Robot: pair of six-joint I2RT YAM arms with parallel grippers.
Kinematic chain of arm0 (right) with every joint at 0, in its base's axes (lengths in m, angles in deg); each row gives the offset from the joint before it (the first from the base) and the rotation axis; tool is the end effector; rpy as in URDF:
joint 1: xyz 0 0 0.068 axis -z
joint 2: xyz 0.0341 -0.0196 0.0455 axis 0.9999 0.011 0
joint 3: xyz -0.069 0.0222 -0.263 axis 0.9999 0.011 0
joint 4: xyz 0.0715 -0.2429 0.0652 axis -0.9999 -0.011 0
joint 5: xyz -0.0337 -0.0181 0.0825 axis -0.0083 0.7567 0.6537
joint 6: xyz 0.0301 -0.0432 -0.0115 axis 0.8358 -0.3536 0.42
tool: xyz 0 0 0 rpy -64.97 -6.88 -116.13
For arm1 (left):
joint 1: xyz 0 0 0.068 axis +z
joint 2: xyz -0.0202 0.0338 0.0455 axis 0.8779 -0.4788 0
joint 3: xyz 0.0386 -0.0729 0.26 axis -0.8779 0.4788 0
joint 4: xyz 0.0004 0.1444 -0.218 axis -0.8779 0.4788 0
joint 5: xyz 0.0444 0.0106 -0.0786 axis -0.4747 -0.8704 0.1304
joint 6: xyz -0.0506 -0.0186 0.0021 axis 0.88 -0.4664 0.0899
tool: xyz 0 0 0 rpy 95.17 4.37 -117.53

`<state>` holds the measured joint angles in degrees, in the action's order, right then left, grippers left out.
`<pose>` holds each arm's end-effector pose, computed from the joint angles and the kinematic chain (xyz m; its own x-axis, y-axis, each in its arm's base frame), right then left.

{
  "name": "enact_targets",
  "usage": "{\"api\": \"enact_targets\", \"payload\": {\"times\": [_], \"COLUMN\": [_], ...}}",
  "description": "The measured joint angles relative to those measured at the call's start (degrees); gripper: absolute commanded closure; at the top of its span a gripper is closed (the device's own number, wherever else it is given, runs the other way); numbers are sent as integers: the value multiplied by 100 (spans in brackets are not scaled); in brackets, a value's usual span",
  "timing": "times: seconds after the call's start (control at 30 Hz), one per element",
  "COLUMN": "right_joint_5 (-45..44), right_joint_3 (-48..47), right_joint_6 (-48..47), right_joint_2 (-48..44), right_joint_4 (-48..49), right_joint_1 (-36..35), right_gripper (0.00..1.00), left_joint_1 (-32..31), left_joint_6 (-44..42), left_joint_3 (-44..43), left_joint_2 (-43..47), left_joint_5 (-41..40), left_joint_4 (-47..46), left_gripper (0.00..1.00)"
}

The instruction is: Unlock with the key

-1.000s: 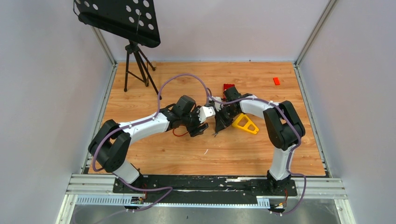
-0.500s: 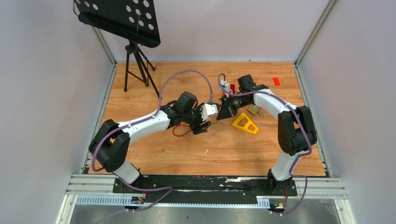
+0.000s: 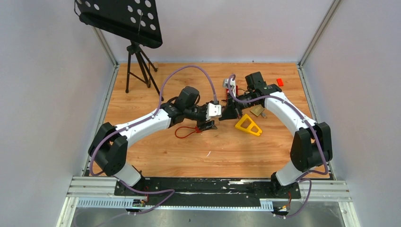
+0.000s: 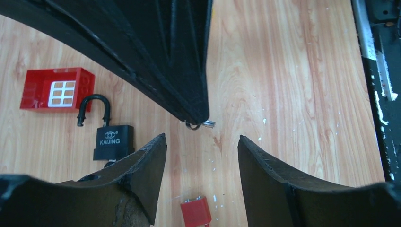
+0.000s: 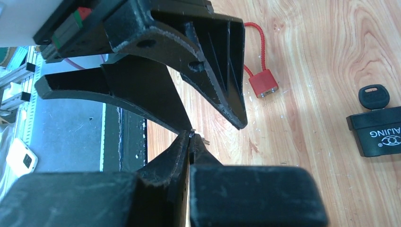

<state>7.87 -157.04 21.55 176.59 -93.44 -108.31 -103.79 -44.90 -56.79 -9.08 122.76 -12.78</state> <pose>0.2906 0.1337 0.2770 -0.4440 -0.3973 -0.8032 -0.8892 0.0852 0.4494 0.2395 -0.2484 0.2633 0.1142 0.4771 -0.8714 0.9922 -0.0104 0.1243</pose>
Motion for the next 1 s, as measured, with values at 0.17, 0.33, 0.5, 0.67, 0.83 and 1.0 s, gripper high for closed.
{"api": "enact_targets", "payload": {"times": [0.17,0.33,0.5,0.67,0.83,1.0], "right_joint_5": [92,157,192,195,195,195], "right_joint_3": [2,4,26,39,101,122], "right_joint_6": [-76,-85,-83,-81,-79,-74], "right_joint_2": [-140,-243,-256,-256,-258,-258], "right_joint_4": [-44,-59,-57,-52,-33,-9], "right_joint_1": [0,0,0,0,0,0], "right_gripper": [100,100,100,100,100,100], "left_joint_1": [0,0,0,0,0,0], "left_joint_6": [-129,-133,-52,15,28,28], "left_joint_3": [153,175,175,175,175,168], "left_joint_2": [66,66,66,66,59,24], "left_joint_5": [369,560,638,704,723,745], "left_joint_4": [-120,-243,-407,-470,-466,-426], "left_gripper": [42,48,54,63,73,81]}}
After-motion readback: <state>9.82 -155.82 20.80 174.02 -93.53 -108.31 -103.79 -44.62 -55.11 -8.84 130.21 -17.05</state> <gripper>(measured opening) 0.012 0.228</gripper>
